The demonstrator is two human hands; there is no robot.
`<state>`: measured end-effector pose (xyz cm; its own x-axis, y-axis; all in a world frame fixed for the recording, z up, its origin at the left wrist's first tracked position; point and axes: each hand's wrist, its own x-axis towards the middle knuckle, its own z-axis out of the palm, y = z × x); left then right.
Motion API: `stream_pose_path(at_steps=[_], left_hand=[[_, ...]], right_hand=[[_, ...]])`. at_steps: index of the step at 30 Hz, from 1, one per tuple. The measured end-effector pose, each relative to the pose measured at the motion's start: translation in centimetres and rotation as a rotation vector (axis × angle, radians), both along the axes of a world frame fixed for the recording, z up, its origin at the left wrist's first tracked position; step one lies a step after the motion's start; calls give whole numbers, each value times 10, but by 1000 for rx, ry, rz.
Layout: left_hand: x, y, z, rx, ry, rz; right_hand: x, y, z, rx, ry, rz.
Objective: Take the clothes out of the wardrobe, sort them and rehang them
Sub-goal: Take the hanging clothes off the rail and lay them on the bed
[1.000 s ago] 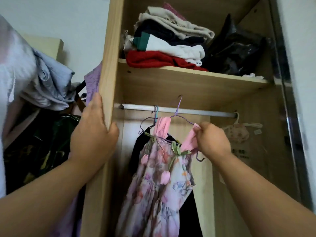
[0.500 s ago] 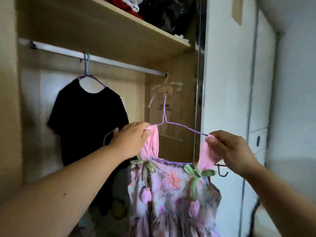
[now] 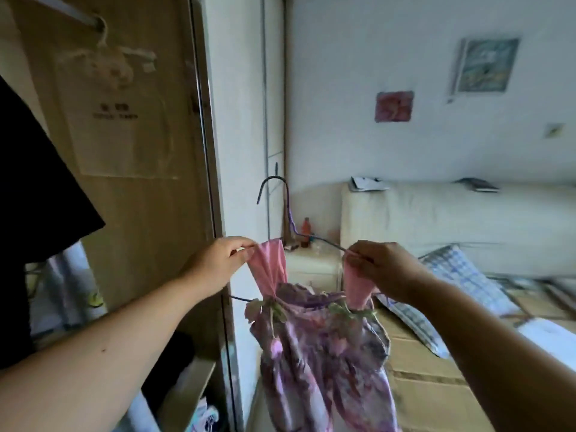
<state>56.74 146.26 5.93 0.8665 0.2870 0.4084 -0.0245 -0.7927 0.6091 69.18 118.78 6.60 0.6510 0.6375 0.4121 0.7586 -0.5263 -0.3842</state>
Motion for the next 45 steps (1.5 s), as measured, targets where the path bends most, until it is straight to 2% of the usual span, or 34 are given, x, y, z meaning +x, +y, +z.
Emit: stream_pose_path(at_steps=[8,16,23,30,34,37,39,42,45], left_hand=[[-40,-60,-76,116,173,-276],[-68,-202,-158,306,382,-643],[-79,-357,-214,440,514,-922],[-57,-507,-234,581,466,-994],[-28,-571,-259,677,623,-890],[-17,-604,-288,708,716,-903],[-12,-619,-307,697,728,-912],[-10,-626,-327,674,688,-885],[-12,-614,-332,646,734,-838]], right_hand=[[-154,-100,-118,262,350,-311],[-294,-219,-224,433,586,-720],[-385,-333,-266,687,785,-969],[-399,-442,-286,897,897,-1170],[-374,-499,-316,704,917,-1284],[-358,-530,-342,493,971,-1335],[-349,-546,-360,437,997,-1353],[-339,-559,-381,261,1083,-1268],[-321,-557,-390,50,1152,-1179]])
